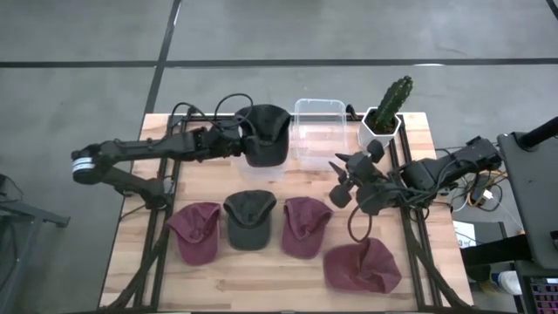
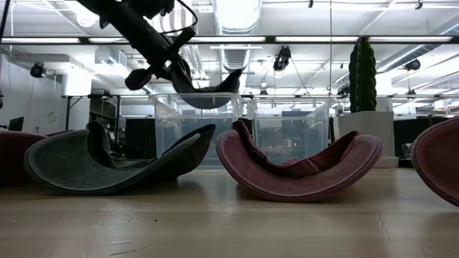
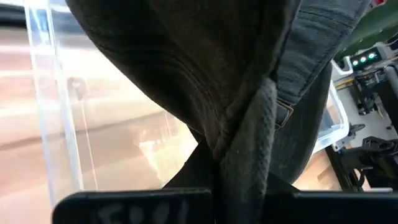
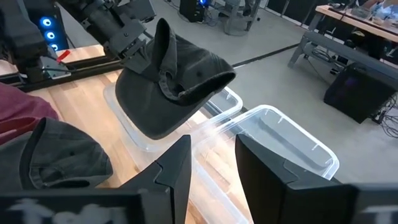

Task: Pick & Place hat
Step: Put the right black cap into the left transparent bin, then put the black cap into the left transparent bin

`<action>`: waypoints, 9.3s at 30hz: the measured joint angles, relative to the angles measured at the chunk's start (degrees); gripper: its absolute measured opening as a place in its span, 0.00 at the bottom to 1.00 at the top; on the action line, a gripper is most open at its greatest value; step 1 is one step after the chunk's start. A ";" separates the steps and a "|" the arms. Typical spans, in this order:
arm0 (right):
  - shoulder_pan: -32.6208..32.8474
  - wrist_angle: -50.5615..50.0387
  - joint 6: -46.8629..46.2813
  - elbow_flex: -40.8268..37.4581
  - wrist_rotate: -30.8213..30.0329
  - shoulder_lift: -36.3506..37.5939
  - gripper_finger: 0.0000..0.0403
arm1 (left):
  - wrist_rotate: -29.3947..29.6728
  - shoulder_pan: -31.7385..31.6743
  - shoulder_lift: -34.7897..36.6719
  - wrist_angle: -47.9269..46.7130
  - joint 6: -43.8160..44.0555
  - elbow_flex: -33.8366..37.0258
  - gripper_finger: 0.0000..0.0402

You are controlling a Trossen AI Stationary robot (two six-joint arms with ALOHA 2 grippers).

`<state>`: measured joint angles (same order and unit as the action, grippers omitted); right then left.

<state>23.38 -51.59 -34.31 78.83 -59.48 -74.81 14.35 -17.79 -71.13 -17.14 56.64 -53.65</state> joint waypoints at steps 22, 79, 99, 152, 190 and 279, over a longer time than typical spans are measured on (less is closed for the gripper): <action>0.00 0.09 -1.70 0.00 -0.02 -0.33 0.26 | -1.73 -2.47 -0.88 -2.21 -0.35 0.00 0.03; 0.00 -0.50 6.06 0.00 -0.04 0.59 0.18 | -1.44 -3.43 -2.98 -1.99 -7.78 -2.29 0.25; 0.00 -0.36 5.83 0.00 -0.04 0.59 0.17 | 0.68 -4.56 -2.98 -1.86 -20.20 -2.25 0.25; 4.10 15.05 4.26 -30.04 0.02 30.82 0.15 | -4.57 24.48 -1.30 -36.86 -14.28 -15.92 0.25; 4.50 20.61 0.41 -42.91 2.71 36.81 0.15 | -9.92 32.77 -1.41 -36.37 17.35 -0.69 0.25; 4.49 20.55 -1.52 -42.86 2.67 36.78 0.15 | -11.77 33.01 -1.60 -29.36 23.17 -0.42 0.58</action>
<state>27.87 -31.05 -35.83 35.97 -56.82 -38.03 2.58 15.22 -72.73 -46.50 79.81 -54.06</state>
